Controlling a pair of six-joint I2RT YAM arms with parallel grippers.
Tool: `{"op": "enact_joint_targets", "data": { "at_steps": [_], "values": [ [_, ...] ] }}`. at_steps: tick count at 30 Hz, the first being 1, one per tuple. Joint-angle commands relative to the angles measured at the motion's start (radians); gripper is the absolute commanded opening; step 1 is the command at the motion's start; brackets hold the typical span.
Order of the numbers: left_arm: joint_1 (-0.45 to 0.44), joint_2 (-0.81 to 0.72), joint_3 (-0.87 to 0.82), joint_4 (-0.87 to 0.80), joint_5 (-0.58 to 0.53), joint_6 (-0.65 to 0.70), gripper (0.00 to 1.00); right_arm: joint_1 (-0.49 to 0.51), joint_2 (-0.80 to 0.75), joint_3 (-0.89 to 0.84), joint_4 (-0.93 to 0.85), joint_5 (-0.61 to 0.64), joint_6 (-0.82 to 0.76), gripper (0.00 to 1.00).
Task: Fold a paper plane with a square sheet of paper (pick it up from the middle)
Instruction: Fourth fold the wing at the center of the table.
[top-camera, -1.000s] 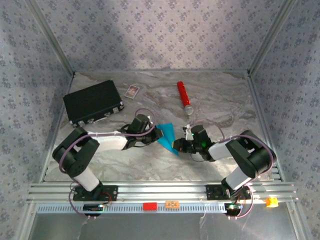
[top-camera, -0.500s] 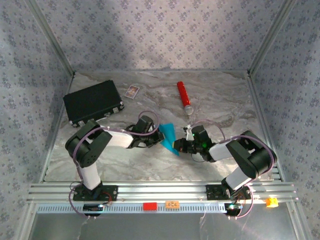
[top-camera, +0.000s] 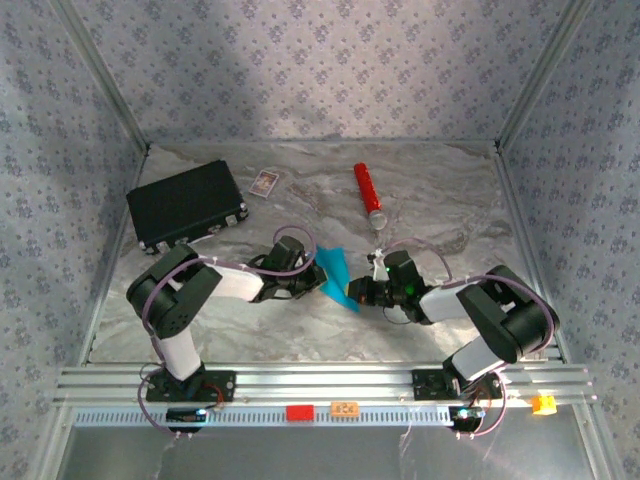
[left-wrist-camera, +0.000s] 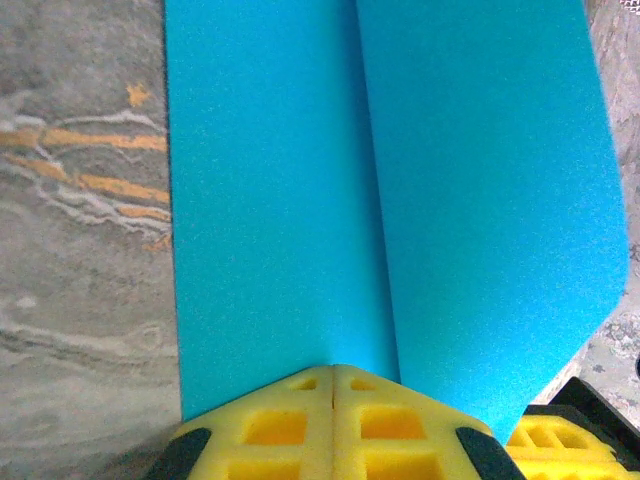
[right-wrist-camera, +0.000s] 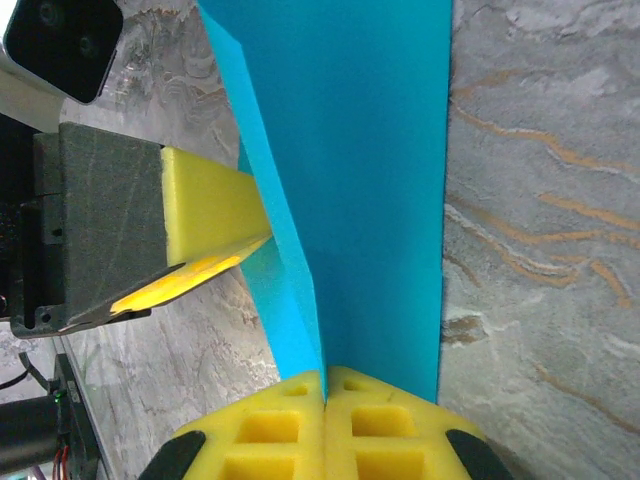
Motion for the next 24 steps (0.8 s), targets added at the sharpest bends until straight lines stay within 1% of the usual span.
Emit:
{"op": "enact_joint_targets", "data": {
  "at_steps": [1,10,17,21,24],
  "values": [
    [-0.016,-0.028,-0.027,-0.052,-0.047,-0.014,0.00,0.008,0.002,0.000,-0.014,-0.017,-0.009,0.06],
    [-0.030,-0.068,-0.053,-0.048,-0.090,-0.029,0.00,0.013,0.060,-0.008,0.025,-0.036,0.026,0.06],
    [-0.034,-0.084,-0.057,-0.025,-0.091,-0.022,0.01,0.014,0.077,-0.009,0.028,-0.033,0.035,0.06],
    [-0.035,-0.120,-0.059,0.002,-0.095,0.007,0.02,0.011,0.079,-0.008,0.026,-0.039,0.031,0.06],
    [-0.034,-0.152,-0.051,0.017,-0.088,0.053,0.03,0.005,0.082,-0.008,0.028,-0.051,0.037,0.06]
  ]
}}
